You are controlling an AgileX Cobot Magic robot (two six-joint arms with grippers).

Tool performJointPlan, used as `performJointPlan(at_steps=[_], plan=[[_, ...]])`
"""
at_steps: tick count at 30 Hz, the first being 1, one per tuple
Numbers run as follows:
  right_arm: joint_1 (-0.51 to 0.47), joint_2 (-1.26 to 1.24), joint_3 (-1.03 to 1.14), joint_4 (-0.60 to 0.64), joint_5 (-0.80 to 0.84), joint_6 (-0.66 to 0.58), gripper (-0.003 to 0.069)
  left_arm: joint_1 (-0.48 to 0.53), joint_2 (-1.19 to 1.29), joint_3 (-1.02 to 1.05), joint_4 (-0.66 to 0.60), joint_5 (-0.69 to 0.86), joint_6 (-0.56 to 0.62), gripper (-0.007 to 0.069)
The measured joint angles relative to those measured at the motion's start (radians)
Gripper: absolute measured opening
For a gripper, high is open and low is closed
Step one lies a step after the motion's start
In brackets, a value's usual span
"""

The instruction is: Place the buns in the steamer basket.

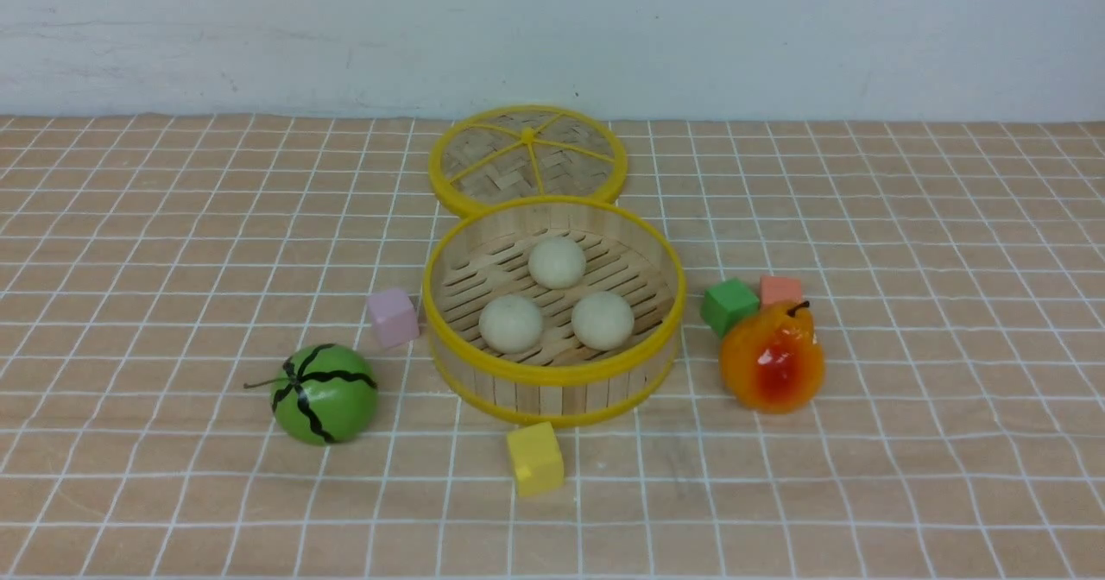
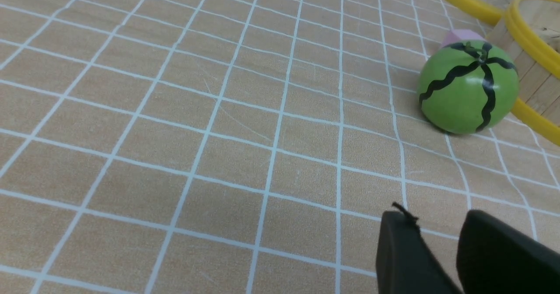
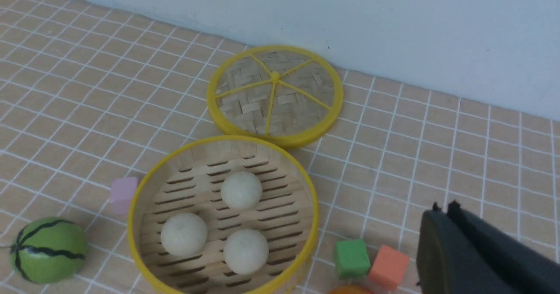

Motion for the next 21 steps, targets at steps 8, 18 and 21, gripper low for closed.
performJointPlan(at_steps=[8, 18, 21], plan=[[0.0, -0.447, 0.688, -0.076, -0.445, 0.074, -0.0021, 0.0, 0.0, 0.0, 0.0, 0.0, 0.0, 0.0198], [0.0, -0.745, 1.182, -0.078, -0.743, 0.104, -0.0018, 0.0, 0.0, 0.0, 0.0, 0.0, 0.0, 0.0208], [0.0, -0.797, 1.22, -0.064, -0.765, 0.119, -0.0017, 0.0, 0.0, 0.0, 0.0, 0.0, 0.0, 0.0214]])
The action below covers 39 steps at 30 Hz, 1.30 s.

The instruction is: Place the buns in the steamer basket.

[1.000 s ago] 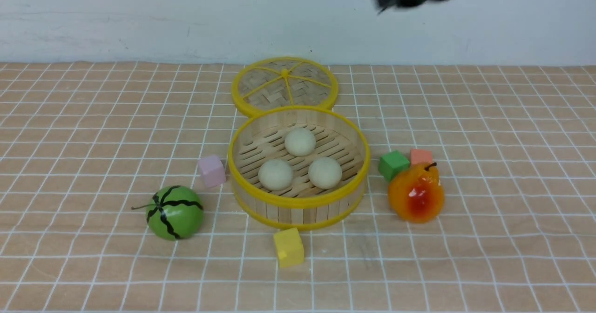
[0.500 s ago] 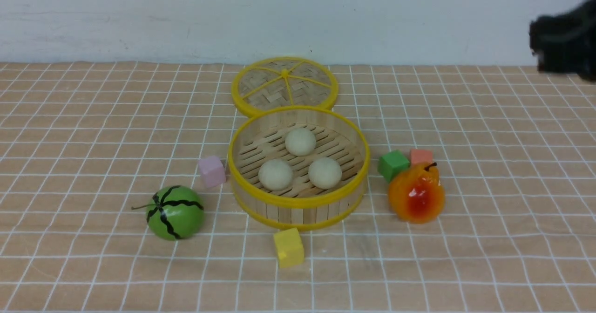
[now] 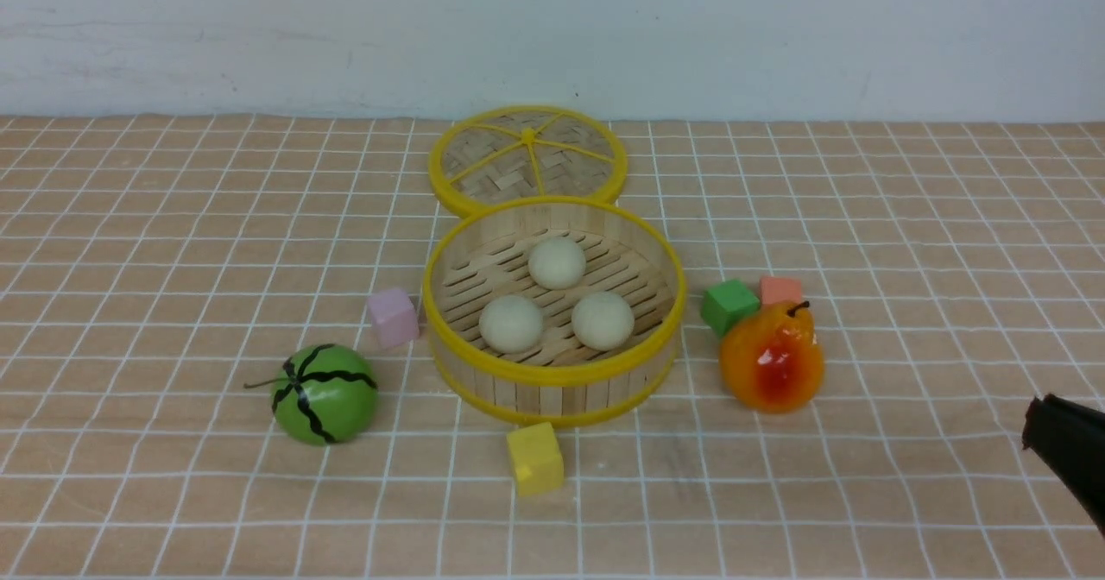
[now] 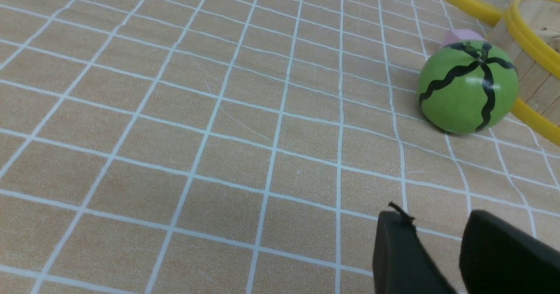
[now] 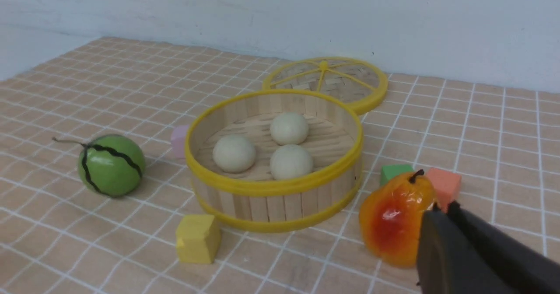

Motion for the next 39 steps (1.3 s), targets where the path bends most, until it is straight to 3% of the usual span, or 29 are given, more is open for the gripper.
performJointPlan(at_steps=[31, 36, 39], plan=[[-0.002, -0.059, 0.062, 0.015, -0.037, 0.013, 0.0, 0.0, 0.0, 0.0, 0.0, 0.0, 0.0, 0.023], [-0.078, -0.103, 0.121, 0.015, -0.03, 0.013, 0.0001, 0.0, 0.0, 0.0, 0.0, 0.0, 0.0, 0.0236], [-0.215, -0.167, 0.14, 0.015, -0.016, 0.013, 0.0003, 0.0, 0.0, 0.0, 0.0, 0.0, 0.0, 0.0236]])
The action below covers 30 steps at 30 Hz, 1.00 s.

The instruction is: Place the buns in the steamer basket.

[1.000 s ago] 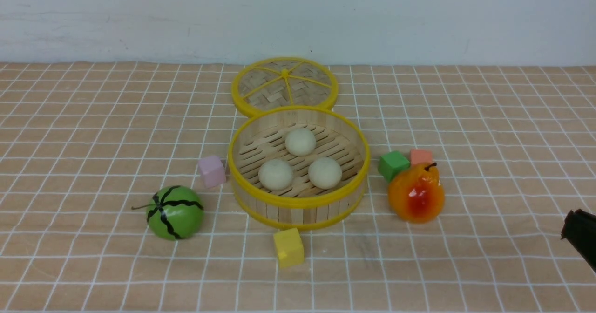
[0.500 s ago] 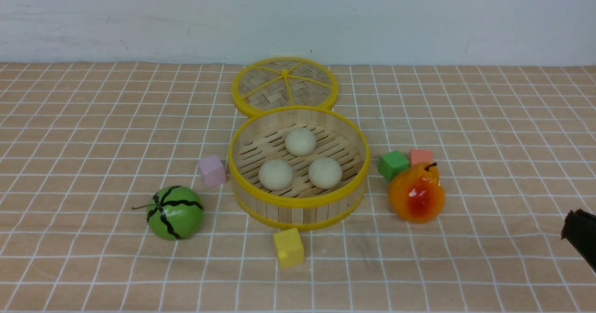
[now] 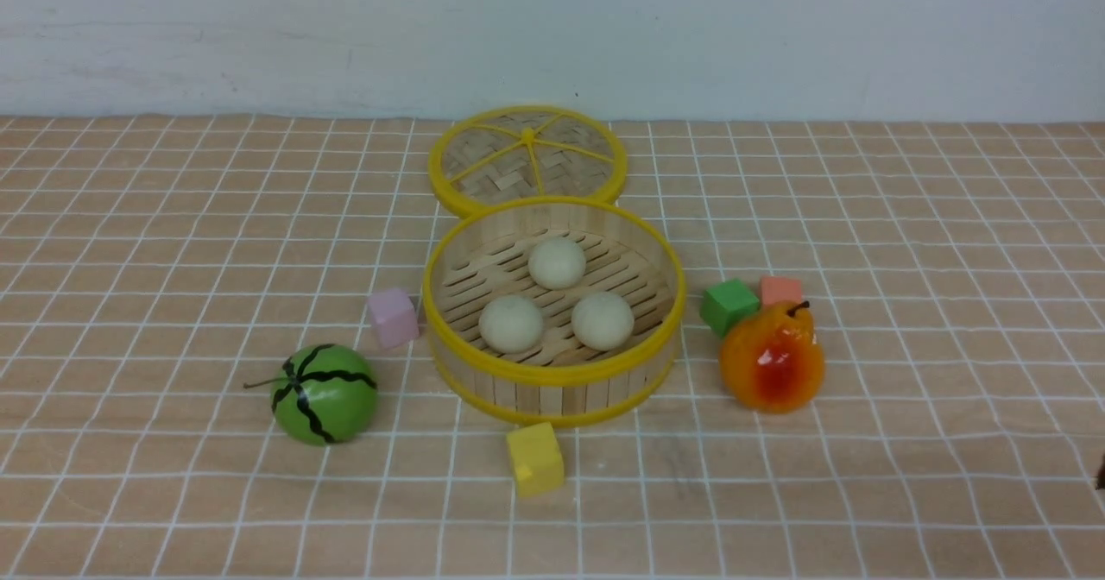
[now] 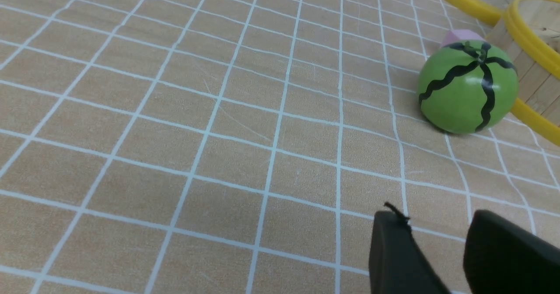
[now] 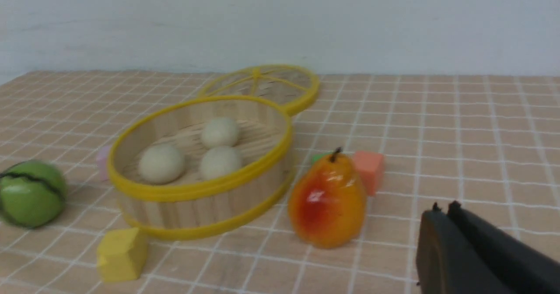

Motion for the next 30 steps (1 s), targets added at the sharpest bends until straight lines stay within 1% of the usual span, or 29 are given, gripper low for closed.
performJointPlan(at_steps=[1, 2, 3, 4, 6, 7, 10, 14, 20, 23, 30], plan=[[-0.008, -0.004, 0.0, 0.0, 0.001, 0.0, 0.0003, 0.0, 0.0, 0.0, 0.0, 0.0, 0.0, 0.0236], [-0.055, -0.032, 0.003, 0.0, 0.012, 0.0, 0.0003, 0.0, 0.0, 0.0, 0.0, 0.0, 0.0, 0.0236], [-0.077, -0.047, 0.006, 0.001, 0.018, 0.0, 0.0004, 0.0, 0.0, 0.0, 0.0, 0.0, 0.0, 0.0236], [-0.131, -0.094, 0.017, 0.001, 0.024, 0.0, 0.0006, 0.0, 0.0, 0.0, 0.0, 0.0, 0.0, 0.0237], [-0.187, -0.169, 0.039, 0.001, 0.024, 0.0, 0.0009, 0.0, 0.0, 0.0, 0.0, 0.0, 0.0, 0.0237], [-0.191, -0.177, 0.042, 0.001, 0.024, 0.0, 0.001, 0.0, 0.0, 0.0, 0.0, 0.0, 0.0, 0.0237], [-0.244, -0.304, 0.104, 0.001, 0.018, 0.0, 0.0013, 0.0, 0.0, 0.0, 0.0, 0.0, 0.0, 0.0237], [-0.257, -0.324, 0.153, 0.0, 0.038, 0.0, 0.0015, 0.0, 0.0, 0.0, 0.0, 0.001, 0.0, 0.0237], [-0.261, -0.324, 0.16, 0.0, 0.199, 0.0, 0.0024, 0.0, 0.0, 0.0, 0.0, 0.003, 0.0, 0.0237], [-0.262, -0.325, 0.16, 0.002, 0.243, 0.0, 0.0028, 0.0, 0.0, 0.0, 0.0, 0.003, 0.0, 0.0237], [-0.262, -0.325, 0.16, 0.003, 0.275, 0.0, 0.0036, 0.0, 0.0, 0.0, 0.0, 0.003, 0.0, 0.0237]])
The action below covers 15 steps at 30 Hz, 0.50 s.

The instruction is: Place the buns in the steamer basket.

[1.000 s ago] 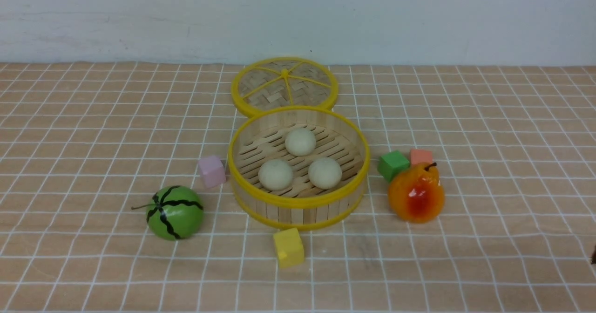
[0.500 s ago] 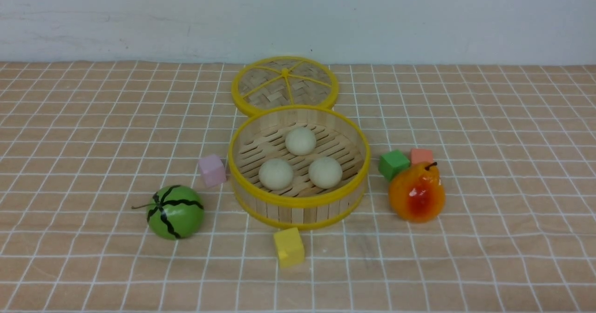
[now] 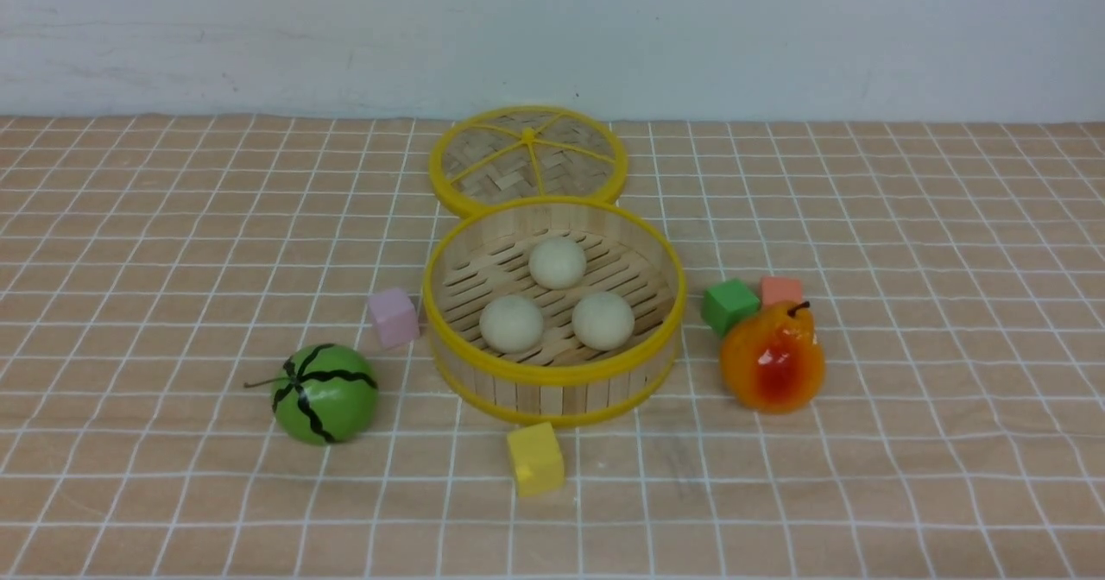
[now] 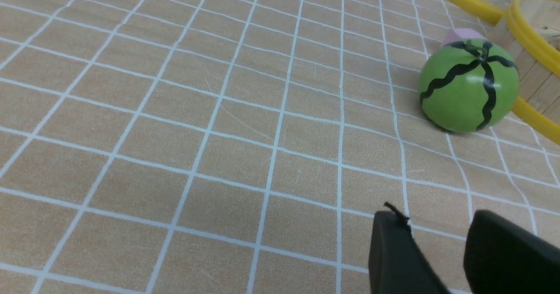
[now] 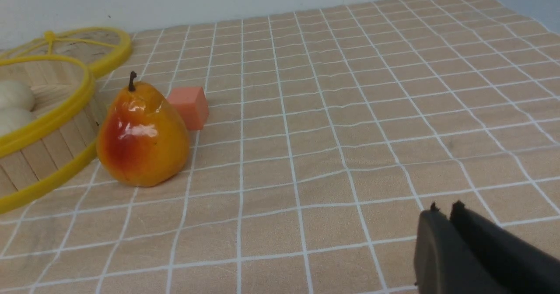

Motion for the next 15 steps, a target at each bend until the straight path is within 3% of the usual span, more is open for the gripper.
performJointPlan(at_steps=[15], plan=[[0.0, 0.0, -0.004, 0.001, 0.121, 0.0, 0.0053, 0.0, 0.0, 0.0, 0.0, 0.0, 0.0, 0.0237]])
